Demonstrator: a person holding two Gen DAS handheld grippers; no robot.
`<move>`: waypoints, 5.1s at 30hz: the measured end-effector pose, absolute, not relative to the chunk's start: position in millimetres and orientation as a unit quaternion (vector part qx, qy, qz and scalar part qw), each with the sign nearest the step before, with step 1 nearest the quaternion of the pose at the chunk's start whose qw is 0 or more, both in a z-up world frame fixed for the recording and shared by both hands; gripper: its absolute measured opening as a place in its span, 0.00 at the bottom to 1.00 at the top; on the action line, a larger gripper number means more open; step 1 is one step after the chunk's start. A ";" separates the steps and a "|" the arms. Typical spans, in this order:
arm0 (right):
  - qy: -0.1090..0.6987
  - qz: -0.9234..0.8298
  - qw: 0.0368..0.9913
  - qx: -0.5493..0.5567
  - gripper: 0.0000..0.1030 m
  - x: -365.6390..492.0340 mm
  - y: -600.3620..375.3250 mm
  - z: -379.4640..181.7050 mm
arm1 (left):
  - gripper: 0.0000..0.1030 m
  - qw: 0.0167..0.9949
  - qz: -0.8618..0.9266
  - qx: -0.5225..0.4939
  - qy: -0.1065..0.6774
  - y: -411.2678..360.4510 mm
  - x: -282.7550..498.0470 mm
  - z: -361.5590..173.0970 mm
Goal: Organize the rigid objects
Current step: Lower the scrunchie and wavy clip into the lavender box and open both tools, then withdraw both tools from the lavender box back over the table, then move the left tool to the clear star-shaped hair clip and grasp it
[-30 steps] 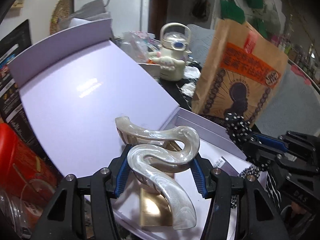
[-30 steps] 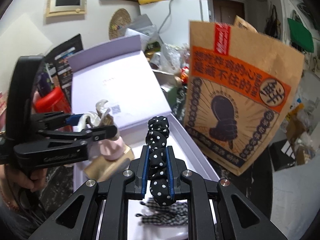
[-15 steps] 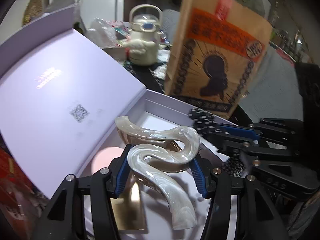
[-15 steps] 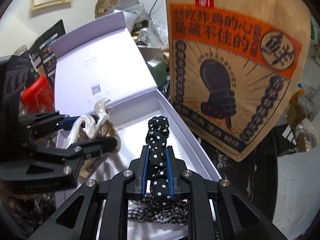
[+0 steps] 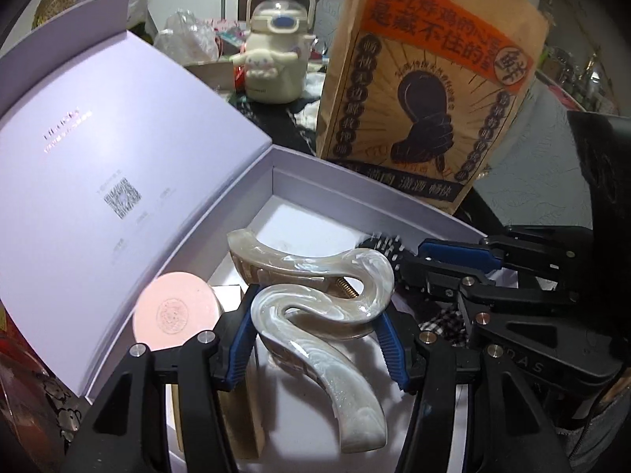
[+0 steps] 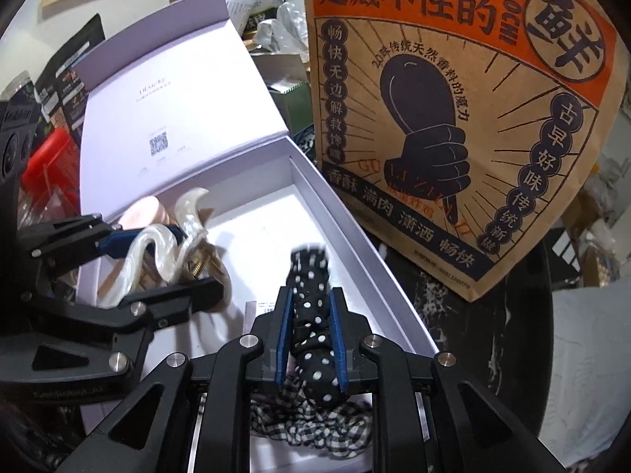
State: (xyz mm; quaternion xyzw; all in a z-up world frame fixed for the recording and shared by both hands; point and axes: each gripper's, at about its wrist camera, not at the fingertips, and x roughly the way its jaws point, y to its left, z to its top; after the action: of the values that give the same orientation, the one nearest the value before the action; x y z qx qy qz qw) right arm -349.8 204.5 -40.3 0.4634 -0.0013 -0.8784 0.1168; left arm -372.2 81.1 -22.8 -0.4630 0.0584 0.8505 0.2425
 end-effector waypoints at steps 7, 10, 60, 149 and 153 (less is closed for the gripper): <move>0.013 -0.884 0.102 0.457 0.26 -346.2 200.9 -35.3 | 0.53 0.235 0.856 -0.457 0.059 80.0 -374.0 -19.1; 0.013 -0.888 0.097 0.450 0.28 -342.2 201.3 -29.2 | 0.53 0.228 0.856 -0.460 0.051 76.7 -374.5 -15.1; 0.046 -0.929 0.069 0.362 0.62 -256.8 199.5 52.7 | 0.81 0.149 0.905 -0.395 0.050 48.9 -312.1 63.3; -0.053 -0.899 0.079 0.428 0.70 -70.5 240.2 -52.5 | 0.81 0.254 0.835 -0.487 0.024 87.2 -146.8 -48.8; -0.050 -0.899 0.072 0.430 0.70 -74.3 242.3 -54.0 | 0.81 0.247 0.829 -0.501 0.009 87.1 -152.7 -56.9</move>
State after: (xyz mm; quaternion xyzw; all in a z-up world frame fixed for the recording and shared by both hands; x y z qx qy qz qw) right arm -74.3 242.3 -54.0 0.4297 -0.0503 -0.8987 0.0720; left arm -152.7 87.1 -56.9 -0.5015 0.0085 0.8290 0.2473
